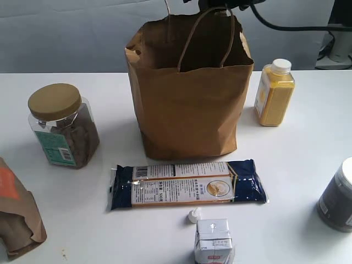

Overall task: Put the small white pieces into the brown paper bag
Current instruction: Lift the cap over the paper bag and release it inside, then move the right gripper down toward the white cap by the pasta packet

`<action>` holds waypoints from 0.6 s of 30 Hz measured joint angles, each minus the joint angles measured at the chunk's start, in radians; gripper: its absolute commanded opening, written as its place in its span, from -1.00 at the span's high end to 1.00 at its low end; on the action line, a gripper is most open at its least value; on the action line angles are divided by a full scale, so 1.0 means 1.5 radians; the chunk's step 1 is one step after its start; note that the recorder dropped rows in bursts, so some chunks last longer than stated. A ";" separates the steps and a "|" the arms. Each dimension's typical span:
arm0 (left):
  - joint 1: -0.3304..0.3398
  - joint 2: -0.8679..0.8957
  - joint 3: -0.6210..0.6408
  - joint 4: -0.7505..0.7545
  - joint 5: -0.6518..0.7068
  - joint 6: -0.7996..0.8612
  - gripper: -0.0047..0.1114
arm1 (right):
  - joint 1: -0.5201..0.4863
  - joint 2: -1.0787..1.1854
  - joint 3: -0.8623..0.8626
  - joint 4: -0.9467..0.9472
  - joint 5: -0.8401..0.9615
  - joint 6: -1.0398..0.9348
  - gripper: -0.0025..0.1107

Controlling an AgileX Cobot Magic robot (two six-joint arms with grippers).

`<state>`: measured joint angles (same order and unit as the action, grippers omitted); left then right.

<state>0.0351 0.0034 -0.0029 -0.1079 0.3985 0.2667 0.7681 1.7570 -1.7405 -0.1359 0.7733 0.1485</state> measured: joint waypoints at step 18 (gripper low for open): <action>0.000 0.000 0.000 0.000 0.000 0.000 0.92 | 0.000 -0.058 0.000 -0.062 0.091 0.020 0.87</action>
<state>0.0351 0.0034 -0.0029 -0.1079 0.3985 0.2667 0.7681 1.6698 -1.7405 -0.2291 0.9105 0.1784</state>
